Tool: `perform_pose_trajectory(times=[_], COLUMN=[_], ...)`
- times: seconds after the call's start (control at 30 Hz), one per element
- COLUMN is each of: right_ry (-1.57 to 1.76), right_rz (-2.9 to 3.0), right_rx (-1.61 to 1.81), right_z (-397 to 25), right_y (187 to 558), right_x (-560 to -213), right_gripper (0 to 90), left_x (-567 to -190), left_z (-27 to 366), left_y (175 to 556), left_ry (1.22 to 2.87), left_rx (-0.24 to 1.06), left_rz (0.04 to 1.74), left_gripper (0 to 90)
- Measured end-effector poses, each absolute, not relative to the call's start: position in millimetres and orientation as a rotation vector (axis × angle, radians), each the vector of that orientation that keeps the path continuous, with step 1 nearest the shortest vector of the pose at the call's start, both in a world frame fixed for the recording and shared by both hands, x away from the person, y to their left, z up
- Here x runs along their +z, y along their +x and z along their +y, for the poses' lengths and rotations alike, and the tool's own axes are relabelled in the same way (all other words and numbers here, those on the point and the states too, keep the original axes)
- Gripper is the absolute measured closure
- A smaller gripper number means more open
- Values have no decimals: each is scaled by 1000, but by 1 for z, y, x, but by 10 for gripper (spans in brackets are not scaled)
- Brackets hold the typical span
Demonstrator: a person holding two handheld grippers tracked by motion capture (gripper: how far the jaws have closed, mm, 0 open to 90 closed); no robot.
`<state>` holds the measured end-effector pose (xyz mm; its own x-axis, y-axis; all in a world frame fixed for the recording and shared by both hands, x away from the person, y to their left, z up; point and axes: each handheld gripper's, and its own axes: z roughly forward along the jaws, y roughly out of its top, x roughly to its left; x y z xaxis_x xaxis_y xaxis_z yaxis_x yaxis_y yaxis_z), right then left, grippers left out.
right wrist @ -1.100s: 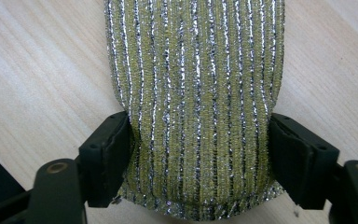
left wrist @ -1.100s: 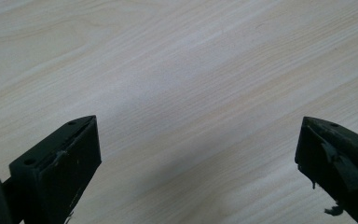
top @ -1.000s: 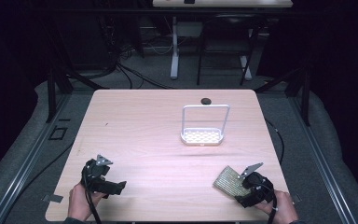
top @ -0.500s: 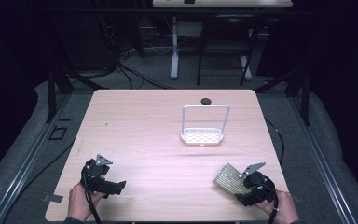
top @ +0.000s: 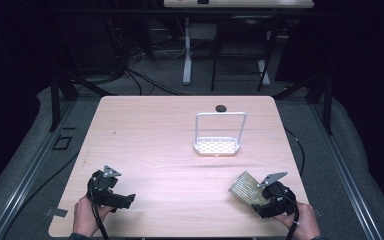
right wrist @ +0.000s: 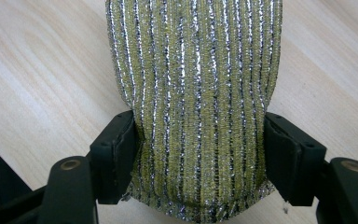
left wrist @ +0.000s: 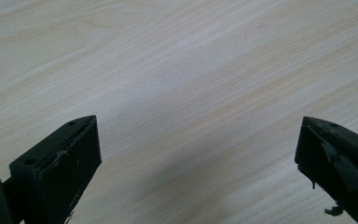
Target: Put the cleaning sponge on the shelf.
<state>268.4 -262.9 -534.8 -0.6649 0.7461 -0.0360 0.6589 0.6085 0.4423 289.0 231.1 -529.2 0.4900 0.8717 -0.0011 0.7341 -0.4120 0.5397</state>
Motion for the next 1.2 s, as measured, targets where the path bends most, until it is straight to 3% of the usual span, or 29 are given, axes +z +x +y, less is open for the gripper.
perform_pose_trajectory(times=[1.2], right_ry=[1158], right_rz=[2506], right_rx=[679], right_z=[-245], right_y=[291], right_x=[-507], right_gripper=[327], left_x=[-529], left_z=[231], left_y=[289], left_ry=[2265], left_rx=[385], left_rz=[1318], left_gripper=[4])
